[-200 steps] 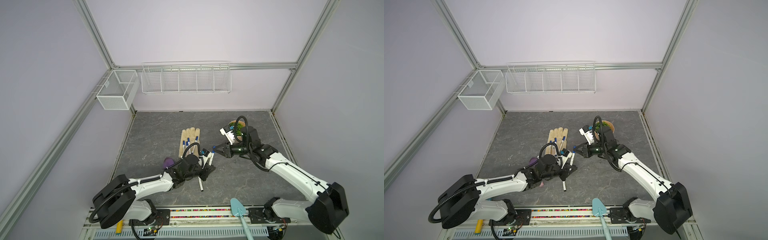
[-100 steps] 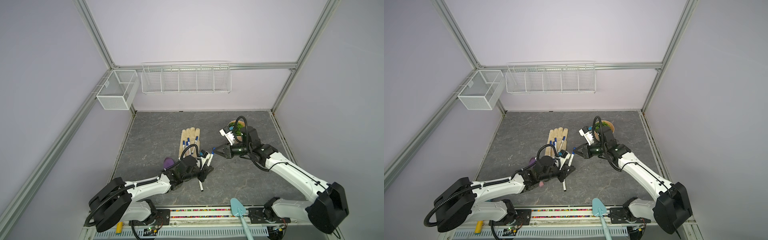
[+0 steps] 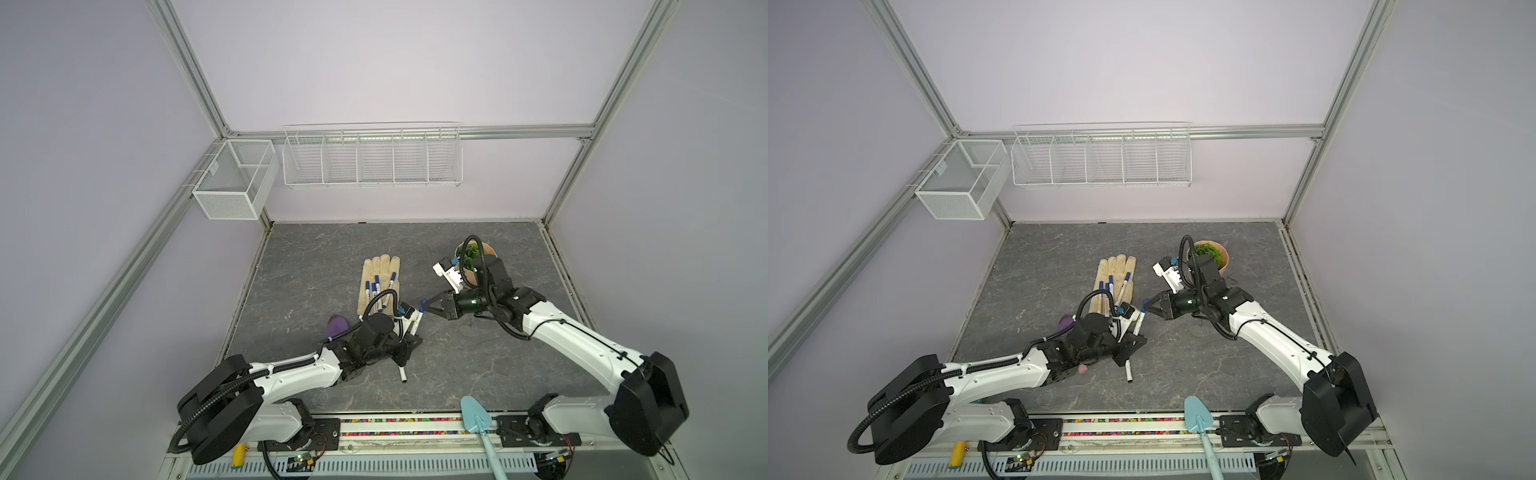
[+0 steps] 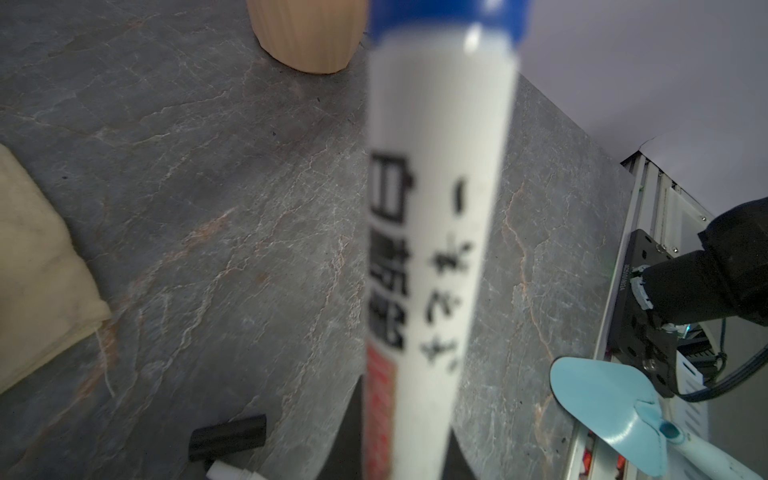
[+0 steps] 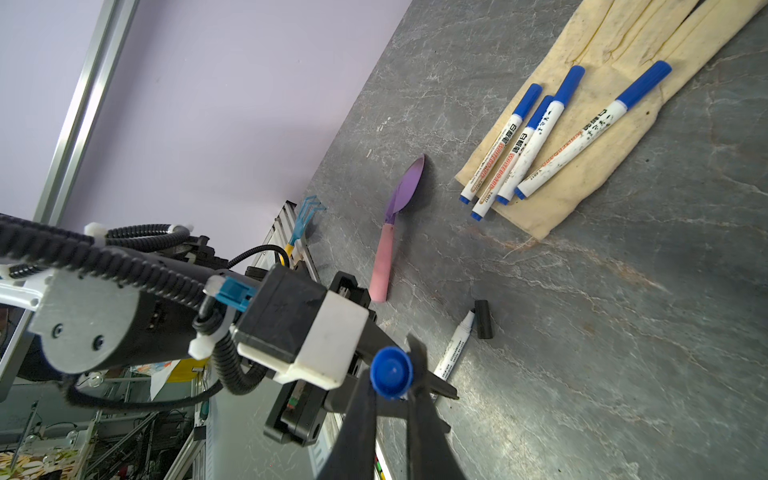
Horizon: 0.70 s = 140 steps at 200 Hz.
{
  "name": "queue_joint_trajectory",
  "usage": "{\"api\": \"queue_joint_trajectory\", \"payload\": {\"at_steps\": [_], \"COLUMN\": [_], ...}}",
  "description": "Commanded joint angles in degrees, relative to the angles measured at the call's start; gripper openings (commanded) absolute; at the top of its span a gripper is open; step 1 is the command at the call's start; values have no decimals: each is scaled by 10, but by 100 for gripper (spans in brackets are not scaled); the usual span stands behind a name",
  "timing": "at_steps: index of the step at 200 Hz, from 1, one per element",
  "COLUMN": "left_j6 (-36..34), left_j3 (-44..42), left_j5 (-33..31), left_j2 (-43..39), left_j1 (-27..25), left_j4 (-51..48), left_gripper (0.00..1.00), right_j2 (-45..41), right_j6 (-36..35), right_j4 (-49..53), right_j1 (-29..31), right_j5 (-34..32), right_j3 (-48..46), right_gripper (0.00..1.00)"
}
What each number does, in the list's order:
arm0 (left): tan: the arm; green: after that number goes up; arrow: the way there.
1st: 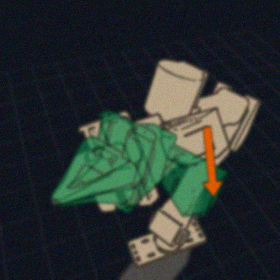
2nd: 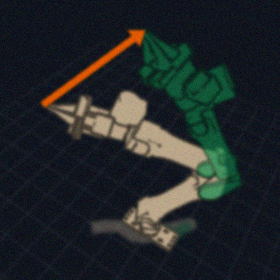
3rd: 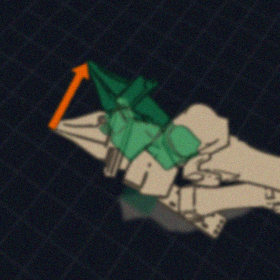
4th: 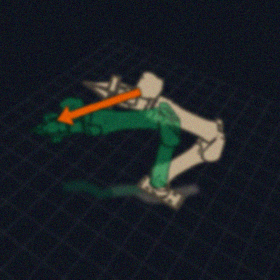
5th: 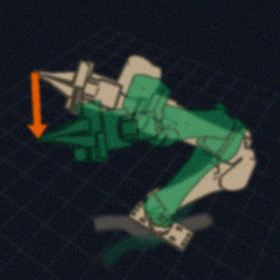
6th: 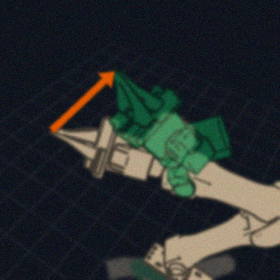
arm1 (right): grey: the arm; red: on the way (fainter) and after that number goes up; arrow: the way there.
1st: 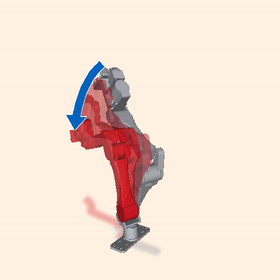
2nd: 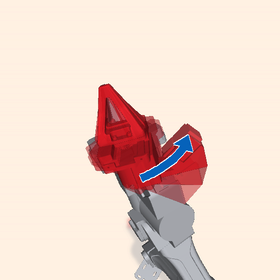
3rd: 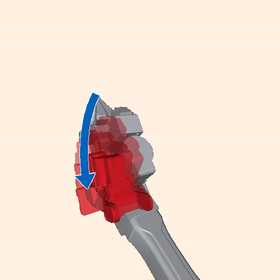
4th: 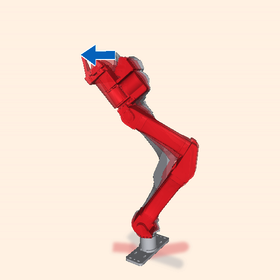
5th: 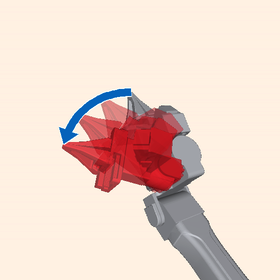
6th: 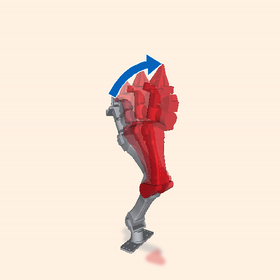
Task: Insert the pens into the pen caps
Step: 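Press the blue cap down onto the white marker with the right gripper, then carry the capped marker to the glove with left gripper while right gripper reaches loose marker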
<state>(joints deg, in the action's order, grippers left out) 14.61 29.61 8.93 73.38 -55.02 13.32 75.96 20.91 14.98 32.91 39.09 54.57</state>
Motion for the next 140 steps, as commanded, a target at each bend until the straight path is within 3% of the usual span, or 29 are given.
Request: {"api": "queue_joint_trajectory", "payload": {"at_steps": [1,53,76,110,140], "left_j6": [1,35,84,161,182], "left_j3": [41,42,38,54,89], "left_j5": [-48,-37,-72,-60,-67], "left_j2": [-26,-12,-13,18,85], "left_j1": [16,16,23,88,129], "left_j4": [151,137,110,41,-37], "left_gripper": [0,0,0,0,0], "right_j2": [26,46,42,27,33], "right_j6": [-7,10,22,54,54], "right_j4": [156,134,123,96,102], "right_j1": [39,23,-4,-54,-64], "right_j5": [64,15,-3,-25,-31], "right_j3": [-33,-36,-37,-57,-53], "right_gripper": [7,7,7,8,8]}}
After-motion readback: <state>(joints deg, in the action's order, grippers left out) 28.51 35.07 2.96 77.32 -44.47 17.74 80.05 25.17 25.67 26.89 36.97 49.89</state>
